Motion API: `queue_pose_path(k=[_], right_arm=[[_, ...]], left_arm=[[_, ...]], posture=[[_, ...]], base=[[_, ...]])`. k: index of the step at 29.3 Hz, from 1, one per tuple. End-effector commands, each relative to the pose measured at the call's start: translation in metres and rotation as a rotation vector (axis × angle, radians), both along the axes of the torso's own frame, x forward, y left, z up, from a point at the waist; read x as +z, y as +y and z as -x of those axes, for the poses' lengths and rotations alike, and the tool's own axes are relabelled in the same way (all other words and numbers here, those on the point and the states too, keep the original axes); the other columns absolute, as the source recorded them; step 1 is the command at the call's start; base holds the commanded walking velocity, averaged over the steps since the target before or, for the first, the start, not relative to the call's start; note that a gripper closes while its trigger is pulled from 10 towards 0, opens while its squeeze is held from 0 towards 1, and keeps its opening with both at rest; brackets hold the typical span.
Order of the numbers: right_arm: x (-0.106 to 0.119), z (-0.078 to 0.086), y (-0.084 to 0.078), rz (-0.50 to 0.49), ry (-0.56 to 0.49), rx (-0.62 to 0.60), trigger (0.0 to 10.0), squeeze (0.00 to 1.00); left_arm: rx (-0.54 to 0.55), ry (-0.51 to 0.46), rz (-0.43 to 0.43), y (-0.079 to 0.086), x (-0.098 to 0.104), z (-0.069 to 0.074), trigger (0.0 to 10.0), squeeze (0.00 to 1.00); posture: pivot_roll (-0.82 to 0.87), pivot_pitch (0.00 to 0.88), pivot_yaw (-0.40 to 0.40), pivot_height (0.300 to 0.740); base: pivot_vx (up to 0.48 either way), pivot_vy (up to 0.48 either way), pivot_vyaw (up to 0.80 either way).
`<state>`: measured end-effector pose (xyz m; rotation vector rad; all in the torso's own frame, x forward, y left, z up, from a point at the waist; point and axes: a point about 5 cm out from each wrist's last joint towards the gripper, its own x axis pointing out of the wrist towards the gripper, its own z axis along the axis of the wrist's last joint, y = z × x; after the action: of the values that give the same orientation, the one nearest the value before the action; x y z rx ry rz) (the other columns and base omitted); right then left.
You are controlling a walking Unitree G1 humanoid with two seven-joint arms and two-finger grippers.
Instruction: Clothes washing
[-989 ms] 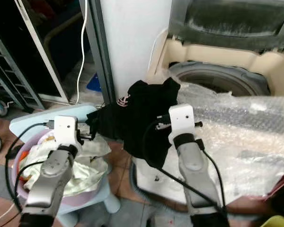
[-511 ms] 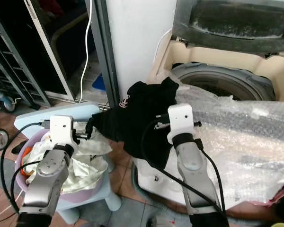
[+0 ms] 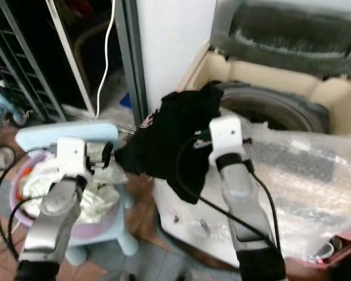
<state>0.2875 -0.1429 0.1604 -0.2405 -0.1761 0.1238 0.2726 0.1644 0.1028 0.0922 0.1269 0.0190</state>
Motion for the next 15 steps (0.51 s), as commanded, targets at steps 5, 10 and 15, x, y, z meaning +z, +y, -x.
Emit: queue_pose_path(k=[5, 10, 15], right_arm=[[0.010, -0.009, -0.010, 0.018, -0.052, -0.042, 10.0, 0.00], [0.035, -0.035, -0.023, -0.012, -0.103, -0.114, 10.0, 0.00], [0.082, -0.081, -0.063, -0.106, -0.158, -0.297, 10.0, 0.00]], left_arm=[[0.001, -0.023, 0.024, -0.009, 0.003, 0.002, 10.0, 0.00], [-0.015, -0.006, 0.031, -0.015, 0.000, 0.002, 10.0, 0.00], [-0.033, -0.001, 0.028, -0.020, -0.001, -0.001, 10.0, 0.00]], posture=[[-0.11, 0.000, 0.026, 0.740], [-0.12, 0.000, 0.034, 0.740], [-0.12, 0.000, 0.041, 0.740]], base=[[0.000, 0.000, 0.00], [0.000, 0.000, 0.00], [0.000, 0.000, 0.00]])
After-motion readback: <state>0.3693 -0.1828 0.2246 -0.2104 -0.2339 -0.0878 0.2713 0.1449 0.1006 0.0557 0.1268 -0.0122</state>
